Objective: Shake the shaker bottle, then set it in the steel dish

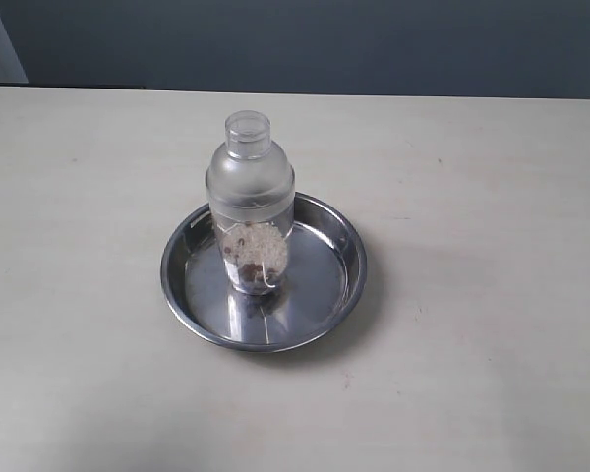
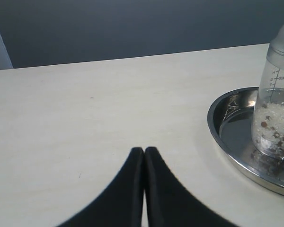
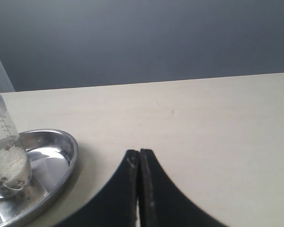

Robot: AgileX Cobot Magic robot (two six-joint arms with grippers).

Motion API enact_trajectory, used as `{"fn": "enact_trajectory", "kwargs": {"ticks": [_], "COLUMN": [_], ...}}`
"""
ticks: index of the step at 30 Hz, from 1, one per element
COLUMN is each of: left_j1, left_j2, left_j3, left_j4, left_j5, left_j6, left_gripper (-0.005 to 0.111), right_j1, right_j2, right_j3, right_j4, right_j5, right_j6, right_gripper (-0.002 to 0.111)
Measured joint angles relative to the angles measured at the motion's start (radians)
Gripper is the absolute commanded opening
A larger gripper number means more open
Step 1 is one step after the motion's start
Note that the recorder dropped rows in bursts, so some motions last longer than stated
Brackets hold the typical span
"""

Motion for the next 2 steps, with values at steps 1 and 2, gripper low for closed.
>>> {"fn": "enact_trajectory", "kwargs": {"ticks": [1, 2], "left_j1": [0.000, 0.000], "left_j2": [0.000, 0.000], "left_j3": [0.000, 0.000], "left_j4": [0.000, 0.000], "left_j5": [0.000, 0.000], "left_j6": [0.000, 0.000], "left_gripper": [0.000, 0.000], "right_j1": [0.000, 0.000], "right_j2": [0.000, 0.000], "right_j3": [0.000, 0.000], "right_j4": [0.000, 0.000], "right_j5": [0.000, 0.000], "right_j6": [0.000, 0.000], "right_gripper": [-0.001, -0.001]}}
